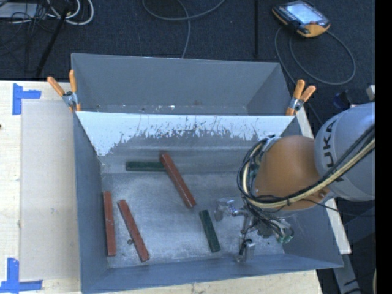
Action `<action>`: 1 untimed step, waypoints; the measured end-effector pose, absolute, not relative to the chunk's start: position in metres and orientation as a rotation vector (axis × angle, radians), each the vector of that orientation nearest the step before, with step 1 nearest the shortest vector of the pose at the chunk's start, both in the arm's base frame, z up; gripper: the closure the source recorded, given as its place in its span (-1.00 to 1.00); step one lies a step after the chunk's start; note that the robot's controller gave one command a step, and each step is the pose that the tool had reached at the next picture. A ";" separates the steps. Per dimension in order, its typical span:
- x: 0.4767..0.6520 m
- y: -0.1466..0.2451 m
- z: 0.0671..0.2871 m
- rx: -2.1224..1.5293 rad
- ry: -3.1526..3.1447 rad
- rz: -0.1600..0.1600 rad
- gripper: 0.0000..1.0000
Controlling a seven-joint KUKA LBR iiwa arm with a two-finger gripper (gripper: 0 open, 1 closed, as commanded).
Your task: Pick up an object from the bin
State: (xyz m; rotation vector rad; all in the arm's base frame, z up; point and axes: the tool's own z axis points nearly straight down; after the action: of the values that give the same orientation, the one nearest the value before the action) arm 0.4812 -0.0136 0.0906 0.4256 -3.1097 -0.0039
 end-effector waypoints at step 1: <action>0.488 -0.021 0.110 0.541 -3.091 -0.001 -1.00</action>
Offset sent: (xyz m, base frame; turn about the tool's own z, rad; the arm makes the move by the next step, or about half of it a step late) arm 0.0057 0.0148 0.0360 -0.1879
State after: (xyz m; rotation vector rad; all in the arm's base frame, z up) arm 0.4881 -0.0210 0.1100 0.5405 -3.0912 -0.0009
